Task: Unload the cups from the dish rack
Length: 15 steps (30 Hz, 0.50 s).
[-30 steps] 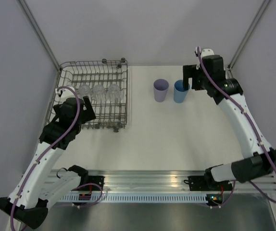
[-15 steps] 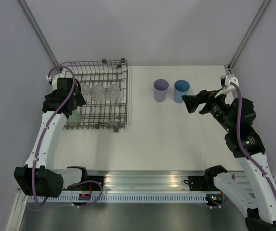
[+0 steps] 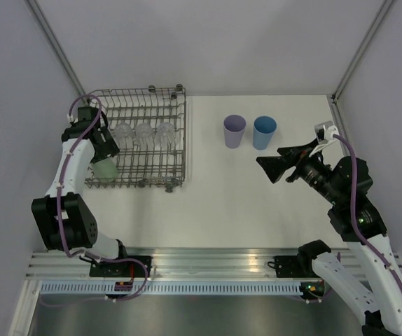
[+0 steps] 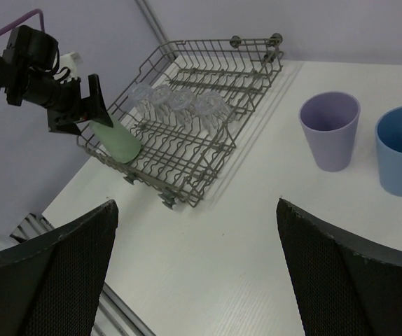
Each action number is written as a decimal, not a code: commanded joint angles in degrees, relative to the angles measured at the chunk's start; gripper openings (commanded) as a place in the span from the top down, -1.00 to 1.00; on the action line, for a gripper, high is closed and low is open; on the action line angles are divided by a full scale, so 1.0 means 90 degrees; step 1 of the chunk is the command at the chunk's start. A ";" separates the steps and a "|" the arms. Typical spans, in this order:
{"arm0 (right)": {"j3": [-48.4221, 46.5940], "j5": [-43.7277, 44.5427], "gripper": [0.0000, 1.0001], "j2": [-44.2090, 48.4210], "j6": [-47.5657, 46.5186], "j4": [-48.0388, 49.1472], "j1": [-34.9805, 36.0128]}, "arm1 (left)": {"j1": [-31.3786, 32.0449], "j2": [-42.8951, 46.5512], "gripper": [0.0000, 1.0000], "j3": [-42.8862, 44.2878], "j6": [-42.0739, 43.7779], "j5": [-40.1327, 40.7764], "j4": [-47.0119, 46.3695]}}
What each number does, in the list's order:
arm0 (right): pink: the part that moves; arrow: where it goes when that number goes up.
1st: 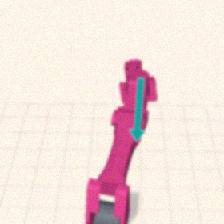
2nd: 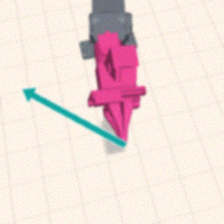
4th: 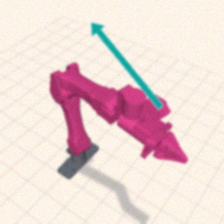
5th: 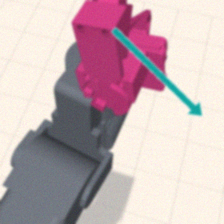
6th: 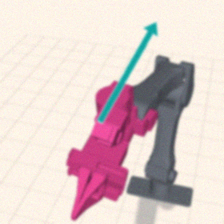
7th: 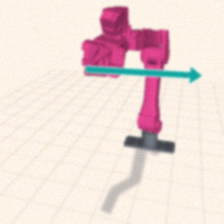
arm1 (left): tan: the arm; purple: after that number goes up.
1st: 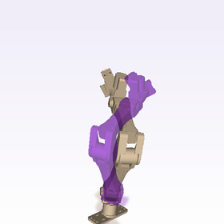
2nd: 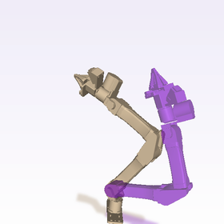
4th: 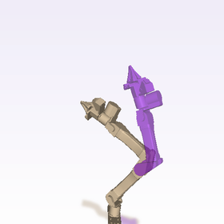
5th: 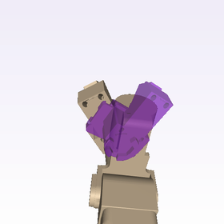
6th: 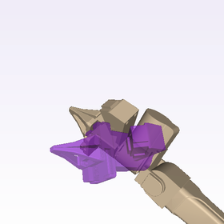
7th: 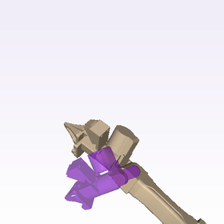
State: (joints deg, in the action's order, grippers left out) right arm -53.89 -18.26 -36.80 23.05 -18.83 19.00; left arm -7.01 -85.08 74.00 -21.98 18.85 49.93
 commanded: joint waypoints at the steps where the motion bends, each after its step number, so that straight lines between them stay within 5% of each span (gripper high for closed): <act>1: 0.0070 -0.0285 -0.96 0.0055 0.0163 0.0256 0.0134 | -0.0178 -0.0184 -0.99 0.0391 0.0274 -0.0210 -0.0040; 15: 0.0294 -0.0354 -0.96 0.0124 0.0095 0.0598 0.0330 | -0.0442 -0.0840 -0.84 0.0596 0.0430 -0.0610 0.0018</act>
State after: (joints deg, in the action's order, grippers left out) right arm -51.48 -20.82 -36.32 24.08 -16.32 21.56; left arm -10.66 -92.09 76.79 -20.45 15.25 50.19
